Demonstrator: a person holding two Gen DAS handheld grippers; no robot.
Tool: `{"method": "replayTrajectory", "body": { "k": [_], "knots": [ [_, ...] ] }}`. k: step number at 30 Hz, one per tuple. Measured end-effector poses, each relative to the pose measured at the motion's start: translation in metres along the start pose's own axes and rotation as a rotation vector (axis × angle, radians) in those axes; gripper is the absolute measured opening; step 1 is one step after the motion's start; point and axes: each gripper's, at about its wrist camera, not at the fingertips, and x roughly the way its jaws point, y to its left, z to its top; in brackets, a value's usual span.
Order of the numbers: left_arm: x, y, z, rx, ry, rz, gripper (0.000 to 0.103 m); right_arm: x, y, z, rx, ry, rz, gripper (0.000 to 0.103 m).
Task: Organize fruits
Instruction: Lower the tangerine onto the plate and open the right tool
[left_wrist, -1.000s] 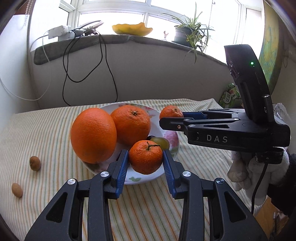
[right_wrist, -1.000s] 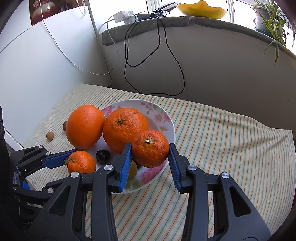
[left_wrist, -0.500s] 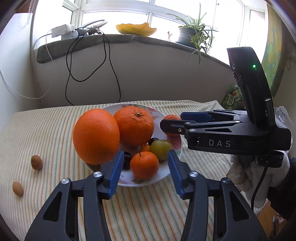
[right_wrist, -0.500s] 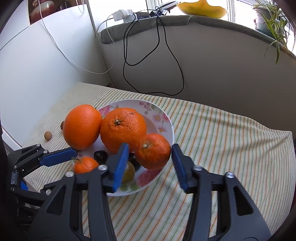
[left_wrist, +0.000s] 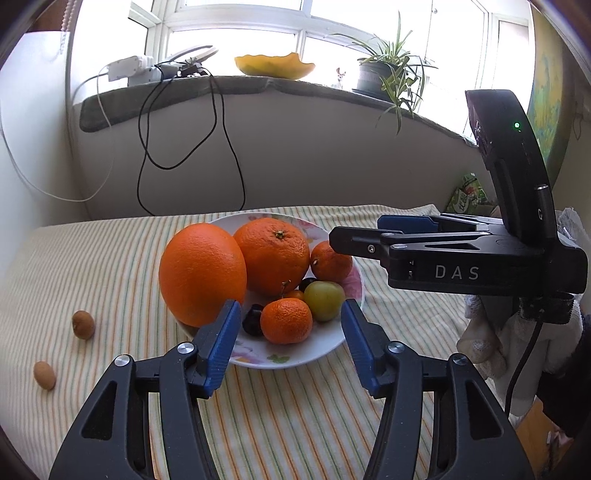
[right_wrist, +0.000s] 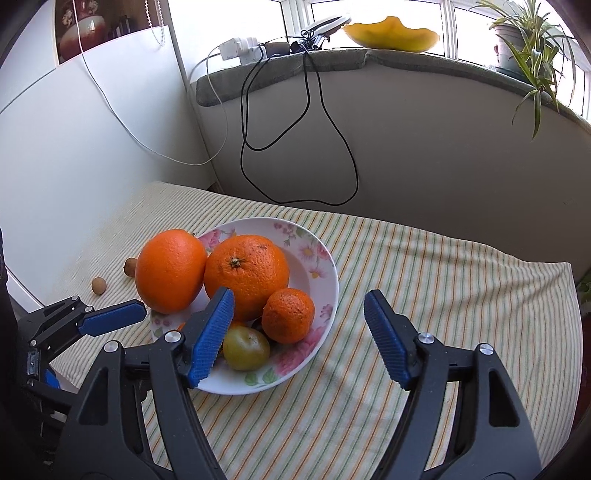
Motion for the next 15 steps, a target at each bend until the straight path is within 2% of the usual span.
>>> {"method": "replayTrajectory", "body": {
  "k": [15],
  "knots": [
    [-0.022, 0.010, -0.006, -0.015, -0.029, 0.003, 0.056, -0.013, 0.025, 0.000, -0.028, -0.012, -0.002, 0.076]
  ]
}}
